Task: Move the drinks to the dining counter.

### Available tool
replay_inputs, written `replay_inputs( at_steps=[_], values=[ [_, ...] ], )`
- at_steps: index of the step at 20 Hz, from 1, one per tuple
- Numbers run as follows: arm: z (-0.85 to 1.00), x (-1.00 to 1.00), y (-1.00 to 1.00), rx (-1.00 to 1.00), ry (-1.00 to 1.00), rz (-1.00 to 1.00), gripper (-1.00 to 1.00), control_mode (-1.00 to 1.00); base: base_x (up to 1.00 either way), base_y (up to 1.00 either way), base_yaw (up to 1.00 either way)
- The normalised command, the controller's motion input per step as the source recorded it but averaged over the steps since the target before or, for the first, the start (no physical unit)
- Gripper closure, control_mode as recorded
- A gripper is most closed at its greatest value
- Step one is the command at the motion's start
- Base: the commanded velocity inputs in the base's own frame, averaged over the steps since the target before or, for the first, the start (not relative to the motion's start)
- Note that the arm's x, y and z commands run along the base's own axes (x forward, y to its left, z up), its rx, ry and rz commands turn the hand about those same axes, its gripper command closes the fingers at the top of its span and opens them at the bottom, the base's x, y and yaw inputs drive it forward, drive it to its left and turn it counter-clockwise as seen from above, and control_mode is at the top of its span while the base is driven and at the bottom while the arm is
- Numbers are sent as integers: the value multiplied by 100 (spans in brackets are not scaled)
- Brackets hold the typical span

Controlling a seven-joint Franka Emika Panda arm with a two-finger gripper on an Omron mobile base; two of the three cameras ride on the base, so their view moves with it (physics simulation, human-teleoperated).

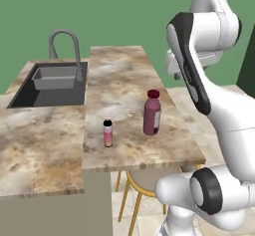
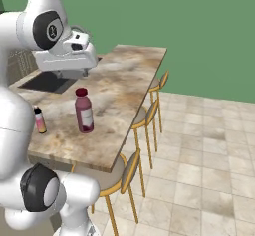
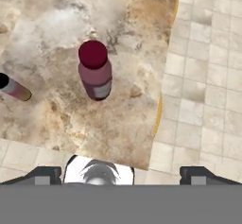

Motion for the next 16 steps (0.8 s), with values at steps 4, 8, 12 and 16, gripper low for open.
replay_inputs(
  at_steps=[4,8,12,16],
  values=[
    [0,-71,-24,2,-17,0,-100,-100,0,0,0],
    [-7,-97,-1,-1,-32,0,-100,-100,0,0,0],
    [0,-66,0,-2,-23,3,-100,-100,0,0,0],
    [0,-32,3,0,-5,2,-100,-100,0,0,0]
  ],
)
